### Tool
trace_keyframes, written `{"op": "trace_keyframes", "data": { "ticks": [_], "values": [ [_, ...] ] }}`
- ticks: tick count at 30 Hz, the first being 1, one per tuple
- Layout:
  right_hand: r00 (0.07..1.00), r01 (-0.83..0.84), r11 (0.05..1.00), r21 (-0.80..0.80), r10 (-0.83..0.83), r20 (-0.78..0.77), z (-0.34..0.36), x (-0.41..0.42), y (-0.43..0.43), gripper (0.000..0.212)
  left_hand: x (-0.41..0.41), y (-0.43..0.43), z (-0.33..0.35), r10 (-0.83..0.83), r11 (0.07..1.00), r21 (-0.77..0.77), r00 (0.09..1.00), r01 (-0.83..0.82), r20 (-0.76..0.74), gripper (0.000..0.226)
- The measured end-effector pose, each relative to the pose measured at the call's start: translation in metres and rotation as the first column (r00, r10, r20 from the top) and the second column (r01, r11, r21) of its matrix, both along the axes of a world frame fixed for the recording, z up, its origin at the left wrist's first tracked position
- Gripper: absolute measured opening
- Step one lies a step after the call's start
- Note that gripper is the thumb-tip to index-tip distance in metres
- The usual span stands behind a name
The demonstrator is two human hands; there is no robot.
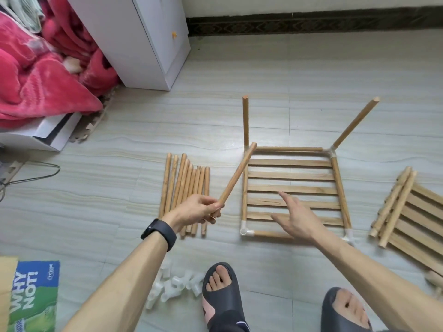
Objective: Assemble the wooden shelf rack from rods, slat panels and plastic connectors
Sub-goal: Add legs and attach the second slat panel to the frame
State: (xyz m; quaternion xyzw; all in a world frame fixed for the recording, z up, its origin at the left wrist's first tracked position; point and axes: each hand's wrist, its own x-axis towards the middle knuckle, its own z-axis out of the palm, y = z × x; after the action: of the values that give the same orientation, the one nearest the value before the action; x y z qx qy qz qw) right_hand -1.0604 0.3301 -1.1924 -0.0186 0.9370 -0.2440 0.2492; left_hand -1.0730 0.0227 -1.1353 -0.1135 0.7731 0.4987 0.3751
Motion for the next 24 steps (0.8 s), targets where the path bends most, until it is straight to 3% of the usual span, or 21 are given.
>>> {"op": "trace_keyframes", "data": {
  "ticks": [3, 8, 12, 16, 20, 24],
  "values": [
    [0.964, 0.091, 0.945, -0.314, -0.163, -0.211, 0.054, 0.006, 0.002, 0.071, -0.009, 0.019, 0.046, -0.056, 0.971, 0.235, 0.995, 0.036, 0.080, 0.025],
    [0.840, 0.103, 0.845, -0.525, -0.357, -0.410, 0.121, 0.027, 0.021, 0.067, -0.005, 0.062, 0.097, -0.264, 0.874, 0.443, 0.960, 0.198, 0.091, 0.032],
    [0.815, 0.080, 0.854, -0.513, -0.353, -0.460, 0.138, 0.049, 0.044, 0.048, 0.004, 0.093, 0.116, -0.332, 0.844, 0.460, 0.942, 0.276, 0.045, 0.036],
    [0.827, 0.088, 0.879, -0.468, -0.327, -0.457, 0.140, 0.067, 0.057, 0.049, 0.007, 0.115, 0.118, -0.338, 0.853, 0.440, 0.939, 0.280, 0.059, 0.043],
    [0.819, 0.132, 0.882, -0.452, -0.354, -0.452, 0.133, 0.074, 0.068, 0.051, 0.002, 0.130, 0.111, -0.266, 0.907, 0.353, 0.962, 0.229, 0.061, 0.049],
    [0.749, 0.245, 0.858, -0.451, -0.463, -0.474, 0.119, 0.072, 0.080, 0.054, -0.008, 0.140, 0.094, -0.063, 0.949, 0.311, 0.997, 0.049, 0.034, 0.042]
  ]
}}
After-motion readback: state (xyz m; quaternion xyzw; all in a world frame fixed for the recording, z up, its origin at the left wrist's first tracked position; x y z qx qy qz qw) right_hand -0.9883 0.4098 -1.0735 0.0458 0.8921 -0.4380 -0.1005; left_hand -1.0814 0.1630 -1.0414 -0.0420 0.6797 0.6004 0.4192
